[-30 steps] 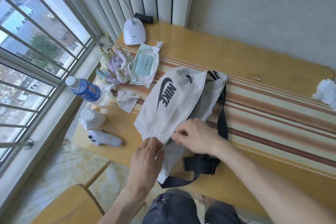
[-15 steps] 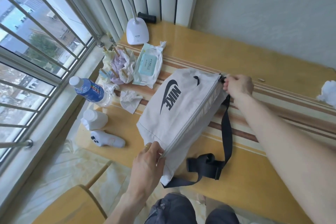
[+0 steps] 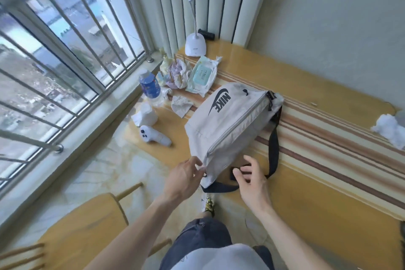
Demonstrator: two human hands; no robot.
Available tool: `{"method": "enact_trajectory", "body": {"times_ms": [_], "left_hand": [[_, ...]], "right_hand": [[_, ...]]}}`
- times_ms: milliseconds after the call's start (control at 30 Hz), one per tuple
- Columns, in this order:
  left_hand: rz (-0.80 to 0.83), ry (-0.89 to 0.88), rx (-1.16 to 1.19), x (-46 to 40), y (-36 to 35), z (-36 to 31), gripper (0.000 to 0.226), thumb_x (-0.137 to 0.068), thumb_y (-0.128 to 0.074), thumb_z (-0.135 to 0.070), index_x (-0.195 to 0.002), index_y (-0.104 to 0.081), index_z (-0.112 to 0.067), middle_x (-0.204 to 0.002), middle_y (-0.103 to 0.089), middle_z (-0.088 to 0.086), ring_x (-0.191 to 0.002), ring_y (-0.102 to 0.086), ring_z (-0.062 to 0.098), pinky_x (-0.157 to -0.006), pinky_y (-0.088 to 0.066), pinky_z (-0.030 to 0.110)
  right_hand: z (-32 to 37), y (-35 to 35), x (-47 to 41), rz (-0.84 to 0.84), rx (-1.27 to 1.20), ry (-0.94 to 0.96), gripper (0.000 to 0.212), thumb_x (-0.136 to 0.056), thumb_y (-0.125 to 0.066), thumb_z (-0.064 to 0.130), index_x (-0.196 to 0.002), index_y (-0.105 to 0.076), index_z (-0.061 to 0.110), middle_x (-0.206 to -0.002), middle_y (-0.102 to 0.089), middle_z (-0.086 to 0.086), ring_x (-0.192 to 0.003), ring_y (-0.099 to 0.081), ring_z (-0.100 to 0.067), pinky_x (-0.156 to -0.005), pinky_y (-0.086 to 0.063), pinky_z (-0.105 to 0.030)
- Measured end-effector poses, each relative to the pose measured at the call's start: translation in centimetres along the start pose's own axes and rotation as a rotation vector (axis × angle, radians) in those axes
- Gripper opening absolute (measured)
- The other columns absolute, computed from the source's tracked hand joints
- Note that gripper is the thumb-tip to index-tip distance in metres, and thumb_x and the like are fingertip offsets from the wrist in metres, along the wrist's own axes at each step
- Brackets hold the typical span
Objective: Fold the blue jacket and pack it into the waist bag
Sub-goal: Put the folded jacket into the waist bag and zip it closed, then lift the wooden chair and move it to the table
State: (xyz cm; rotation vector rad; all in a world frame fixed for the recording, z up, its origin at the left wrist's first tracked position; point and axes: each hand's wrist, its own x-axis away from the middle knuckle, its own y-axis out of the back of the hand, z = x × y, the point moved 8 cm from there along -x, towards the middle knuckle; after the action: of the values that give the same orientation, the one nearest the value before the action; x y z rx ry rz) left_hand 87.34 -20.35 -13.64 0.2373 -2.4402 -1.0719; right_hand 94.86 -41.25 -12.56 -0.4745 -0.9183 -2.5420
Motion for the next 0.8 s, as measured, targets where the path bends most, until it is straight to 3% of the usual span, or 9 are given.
{"method": "enact_trajectory", "body": {"times_ms": [167,267,333,433,567,733,800], "left_hand": [[-0.080,0.042,-0.007,10.6,-0.2,1.9,0.024,-0.098,-0.050,-0.038,-0.104,-0.065,-0.019,-0.096,-0.072,-0.001,-0.091,-0.065,0.021,-0.070,-0.047,0.032],[-0.122,0.099,-0.044,18.7,-0.8,4.2,0.025,-0.098,-0.052,-0.037,-0.104,-0.067,-0.018,-0.102,-0.073,0.001,-0.095,-0.065,0.022,-0.070,-0.046,0.030],[-0.117,0.186,-0.027,24.6,-1.3,6.6,0.026,-0.096,-0.052,-0.039,-0.102,-0.068,-0.020,-0.103,-0.074,0.002,-0.095,-0.067,0.024,-0.073,-0.053,0.032],[-0.132,0.310,-0.017,33.3,-0.5,10.4,0.027,-0.094,-0.051,-0.041,-0.102,-0.069,-0.022,-0.101,-0.073,0.002,-0.094,-0.068,0.027,-0.080,-0.057,0.040],[-0.282,0.474,-0.052,43.8,3.3,16.0,0.030,-0.096,-0.051,-0.043,-0.111,-0.067,-0.023,-0.113,-0.070,0.002,-0.101,-0.065,0.025,-0.084,-0.054,0.037],[-0.456,0.660,-0.141,55.3,8.0,22.6,0.034,-0.092,-0.050,-0.046,-0.115,-0.064,-0.026,-0.116,-0.064,0.002,-0.108,-0.064,0.025,-0.089,-0.053,0.041],[-0.529,0.688,-0.150,58.2,9.7,24.2,0.032,-0.091,-0.052,-0.046,-0.115,-0.063,-0.027,-0.113,-0.063,0.002,-0.105,-0.063,0.024,-0.088,-0.053,0.041]], "right_hand": [[-0.5,-0.5,8.0,0.024,0.020,0.076,0.035,-0.097,-0.060,0.037,-0.129,-0.053,0.025,-0.103,-0.066,0.011,-0.091,-0.063,-0.004,-0.087,-0.052,-0.039],[-0.7,-2.6,14.0,0.045,0.020,0.162,0.032,-0.097,-0.063,0.031,-0.126,-0.057,0.020,-0.101,-0.067,0.004,-0.084,-0.061,-0.005,-0.082,-0.045,-0.031],[-1.4,-4.9,18.5,0.086,-0.010,0.163,0.030,-0.097,-0.063,0.030,-0.124,-0.058,0.018,-0.102,-0.067,-0.001,-0.084,-0.063,-0.011,-0.081,-0.043,-0.030],[-2.1,-8.8,25.3,0.193,-0.043,0.171,0.027,-0.097,-0.062,0.034,-0.120,-0.059,0.021,-0.106,-0.070,-0.004,-0.092,-0.069,-0.019,-0.081,-0.052,-0.037],[-1.5,-14.9,32.8,0.341,-0.077,0.213,0.028,-0.095,-0.063,0.039,-0.120,-0.059,0.025,-0.107,-0.071,-0.003,-0.096,-0.070,-0.018,-0.087,-0.058,-0.046],[0.1,-22.2,41.8,0.491,-0.091,0.285,0.028,-0.098,-0.058,0.040,-0.124,-0.054,0.028,-0.101,-0.065,0.008,-0.092,-0.065,-0.011,-0.070,-0.049,-0.023],[1.1,-24.9,44.9,0.564,-0.056,0.331,0.027,-0.098,-0.057,0.044,-0.124,-0.052,0.036,-0.100,-0.062,0.017,-0.091,-0.060,-0.002,-0.072,-0.050,-0.023]]}}
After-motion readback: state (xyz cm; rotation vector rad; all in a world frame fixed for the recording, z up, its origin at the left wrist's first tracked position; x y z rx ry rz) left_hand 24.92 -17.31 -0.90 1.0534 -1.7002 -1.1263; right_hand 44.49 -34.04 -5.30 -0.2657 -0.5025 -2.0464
